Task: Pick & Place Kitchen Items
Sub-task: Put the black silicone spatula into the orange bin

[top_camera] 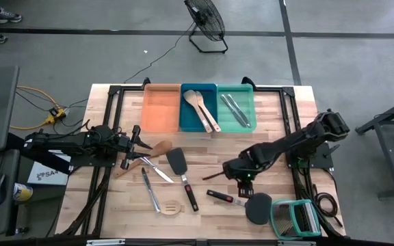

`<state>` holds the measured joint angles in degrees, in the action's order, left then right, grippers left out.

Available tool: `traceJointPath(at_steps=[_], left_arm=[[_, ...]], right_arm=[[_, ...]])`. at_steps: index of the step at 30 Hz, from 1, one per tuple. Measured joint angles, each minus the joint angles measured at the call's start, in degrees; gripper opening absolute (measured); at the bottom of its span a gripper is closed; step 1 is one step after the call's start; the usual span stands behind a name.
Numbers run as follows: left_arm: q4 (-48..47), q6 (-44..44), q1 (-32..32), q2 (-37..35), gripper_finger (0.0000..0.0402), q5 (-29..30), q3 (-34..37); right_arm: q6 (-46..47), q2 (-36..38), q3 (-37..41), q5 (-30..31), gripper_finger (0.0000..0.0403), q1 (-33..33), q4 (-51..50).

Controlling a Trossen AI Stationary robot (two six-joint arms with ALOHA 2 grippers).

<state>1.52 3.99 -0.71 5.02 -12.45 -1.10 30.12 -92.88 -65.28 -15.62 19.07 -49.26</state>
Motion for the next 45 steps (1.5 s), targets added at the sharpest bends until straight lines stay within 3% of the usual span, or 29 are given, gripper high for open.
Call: traceJointPath(at_steps=[5, 10, 16, 22, 29, 37, 45], left_arm=[[0.0, 0.0, 0.0, 0.0, 0.0125, 0.0, 0.0], [0.0, 0.0, 0.0, 0.0, 0.0125, 0.0, 0.0], [0.0, 0.0, 0.0, 0.0, 0.0125, 0.0, 0.0], [0.0, 0.0, 0.0, 0.0, 0.0125, 0.0, 0.0], [0.0, 0.0, 0.0, 0.0, 0.0125, 0.0, 0.0], [0.0, 0.0, 0.0, 0.0, 0.0125, 0.0, 0.0], [0.0, 0.0, 0.0, 0.0, 0.0125, 0.0, 0.0]], right_arm=[[4.7, 0.0, 5.5, -0.3, 0.0155, 3.2, 10.0], [3.6, 0.0, 9.2, 8.4, 0.0155, 9.1, 17.1], [2.2, -0.3, 9.3, 16.6, 0.0161, 15.1, 18.0], [7.0, -0.3, 9.3, 20.9, 0.0201, 18.0, 18.9], [12.7, -2.0, 9.3, 21.3, 0.0235, 18.1, 20.5], [15.6, -7.0, 9.3, 20.8, 0.0231, 19.3, 24.4], [15.3, -10.0, 9.2, 25.0, 0.0226, 20.5, 24.4]])
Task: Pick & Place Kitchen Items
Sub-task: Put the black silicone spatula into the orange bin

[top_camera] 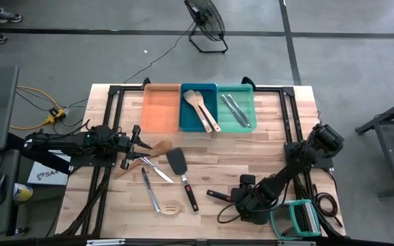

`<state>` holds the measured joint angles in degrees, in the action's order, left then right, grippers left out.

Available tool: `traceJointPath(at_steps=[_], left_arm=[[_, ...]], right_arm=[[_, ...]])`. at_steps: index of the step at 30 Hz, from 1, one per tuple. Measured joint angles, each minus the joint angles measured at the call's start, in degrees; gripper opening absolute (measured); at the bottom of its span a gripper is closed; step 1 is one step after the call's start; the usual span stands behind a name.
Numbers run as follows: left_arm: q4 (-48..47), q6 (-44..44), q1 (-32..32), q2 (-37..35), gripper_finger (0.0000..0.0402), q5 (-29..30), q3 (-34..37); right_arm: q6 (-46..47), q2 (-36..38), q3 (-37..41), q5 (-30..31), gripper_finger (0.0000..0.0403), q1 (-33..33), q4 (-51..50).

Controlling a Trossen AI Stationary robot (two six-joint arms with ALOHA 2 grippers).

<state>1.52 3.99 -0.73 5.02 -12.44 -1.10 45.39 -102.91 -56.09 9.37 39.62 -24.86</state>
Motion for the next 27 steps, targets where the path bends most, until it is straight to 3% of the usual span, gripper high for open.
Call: traceJointPath(at_steps=[6, 11, 25, 27], left_arm=[[0.0, 0.0, 0.0, 0.0, 0.0125, 0.0, 0.0], [0.0, 0.0, 0.0, 0.0, 0.0125, 0.0, 0.0], [0.0, 0.0, 0.0, 0.0, 0.0125, 0.0, 0.0], [0.0, 0.0, 0.0, 0.0, 0.0125, 0.0, 0.0]], right_arm=[[-0.1, -1.9, -0.1, 6.4, 0.0226, 2.4, -0.4], [-0.4, -3.0, -0.1, 5.2, 0.0209, 2.5, -0.2], [5.7, -3.1, 0.0, 3.9, 0.0058, 1.9, -0.2], [6.1, -3.0, 0.0, 3.1, 0.0057, 1.8, 0.2]])
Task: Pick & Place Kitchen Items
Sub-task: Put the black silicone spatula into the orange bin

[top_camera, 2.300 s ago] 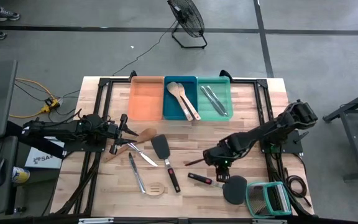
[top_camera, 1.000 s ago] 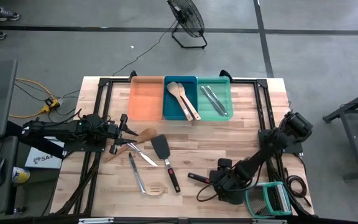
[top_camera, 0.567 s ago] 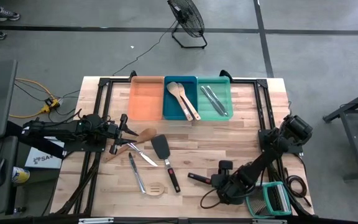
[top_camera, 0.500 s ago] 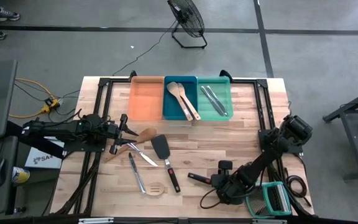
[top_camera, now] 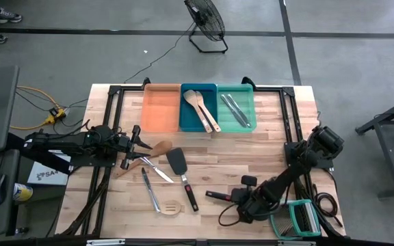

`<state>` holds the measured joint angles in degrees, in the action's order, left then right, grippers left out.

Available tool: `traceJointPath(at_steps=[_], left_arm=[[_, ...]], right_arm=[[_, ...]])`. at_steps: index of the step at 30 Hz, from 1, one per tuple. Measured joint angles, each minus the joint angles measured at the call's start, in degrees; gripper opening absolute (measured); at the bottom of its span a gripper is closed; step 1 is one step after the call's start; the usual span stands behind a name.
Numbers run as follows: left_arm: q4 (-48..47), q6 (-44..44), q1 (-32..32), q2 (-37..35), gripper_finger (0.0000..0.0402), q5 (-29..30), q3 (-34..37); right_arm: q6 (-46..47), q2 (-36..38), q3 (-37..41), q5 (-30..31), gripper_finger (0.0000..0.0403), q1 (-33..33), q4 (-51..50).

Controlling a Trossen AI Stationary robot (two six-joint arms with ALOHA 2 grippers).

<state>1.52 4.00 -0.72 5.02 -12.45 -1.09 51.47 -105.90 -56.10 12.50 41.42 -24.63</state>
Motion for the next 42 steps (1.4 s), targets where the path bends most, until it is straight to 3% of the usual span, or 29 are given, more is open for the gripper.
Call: traceJointPath(at_steps=[22, 29, 38, 42], left_arm=[[0.5, -0.8, 0.0, 0.0, 0.0125, 1.4, 0.0], [3.4, -9.1, 0.0, 0.0, 0.0125, 1.9, 0.0], [10.4, -24.2, 0.0, 0.0, 0.0125, 12.6, 0.0], [14.0, -27.1, 0.0, 0.0, 0.0125, 14.2, 0.0]], right_arm=[[0.9, 12.3, 0.3, -1.0, 0.0057, -5.1, -0.1], [-3.9, 17.3, 0.2, 1.7, 0.0057, -8.4, 0.0], [-16.1, 21.8, 0.2, 2.6, 0.0057, -15.4, 4.8], [-21.3, 22.0, 0.2, 2.0, 0.0057, -19.2, 9.5]])
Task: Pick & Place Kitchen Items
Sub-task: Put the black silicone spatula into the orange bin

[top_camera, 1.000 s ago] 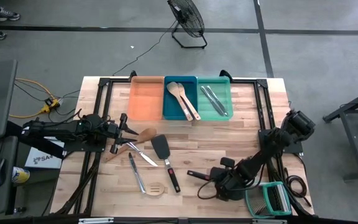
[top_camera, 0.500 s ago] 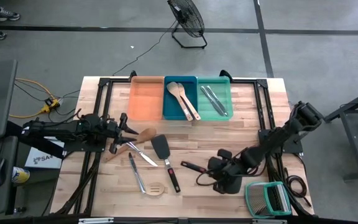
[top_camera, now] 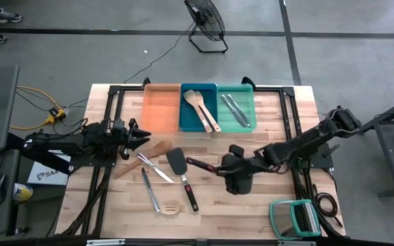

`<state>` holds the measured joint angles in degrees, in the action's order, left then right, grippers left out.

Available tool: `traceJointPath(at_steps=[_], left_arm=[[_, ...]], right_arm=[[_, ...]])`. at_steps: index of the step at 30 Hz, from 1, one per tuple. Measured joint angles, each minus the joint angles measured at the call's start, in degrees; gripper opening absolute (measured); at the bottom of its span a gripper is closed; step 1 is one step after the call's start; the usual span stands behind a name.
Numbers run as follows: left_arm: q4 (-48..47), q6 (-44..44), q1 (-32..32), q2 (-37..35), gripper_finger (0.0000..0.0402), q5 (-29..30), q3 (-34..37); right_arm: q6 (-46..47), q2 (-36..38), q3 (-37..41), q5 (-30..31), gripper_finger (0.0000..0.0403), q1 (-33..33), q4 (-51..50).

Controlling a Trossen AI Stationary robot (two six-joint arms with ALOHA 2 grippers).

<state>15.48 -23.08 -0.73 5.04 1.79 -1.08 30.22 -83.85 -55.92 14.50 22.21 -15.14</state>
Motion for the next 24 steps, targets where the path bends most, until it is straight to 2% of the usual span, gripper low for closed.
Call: traceJointPath(at_steps=[10, 14, 18, 24], left_arm=[[4.1, -3.0, 0.0, 0.3, 0.0125, 4.6, 0.0], [8.9, -3.3, 0.0, 2.0, 0.0125, 7.0, -0.1], [8.0, -0.3, 0.0, 6.3, 0.0125, 8.9, -2.6], [14.4, 0.5, 0.0, 16.5, 0.0125, 9.3, -7.7]], right_arm=[[-8.9, 0.0, 0.0, -3.6, 0.0057, -8.8, 17.1], [-10.8, 0.0, 0.0, -6.2, 0.0057, -11.8, 24.2], [-12.3, -0.1, 0.0, -7.5, 0.0057, -14.3, 30.9], [-12.5, -1.8, -0.1, -8.5, 0.0057, -17.0, 39.4]])
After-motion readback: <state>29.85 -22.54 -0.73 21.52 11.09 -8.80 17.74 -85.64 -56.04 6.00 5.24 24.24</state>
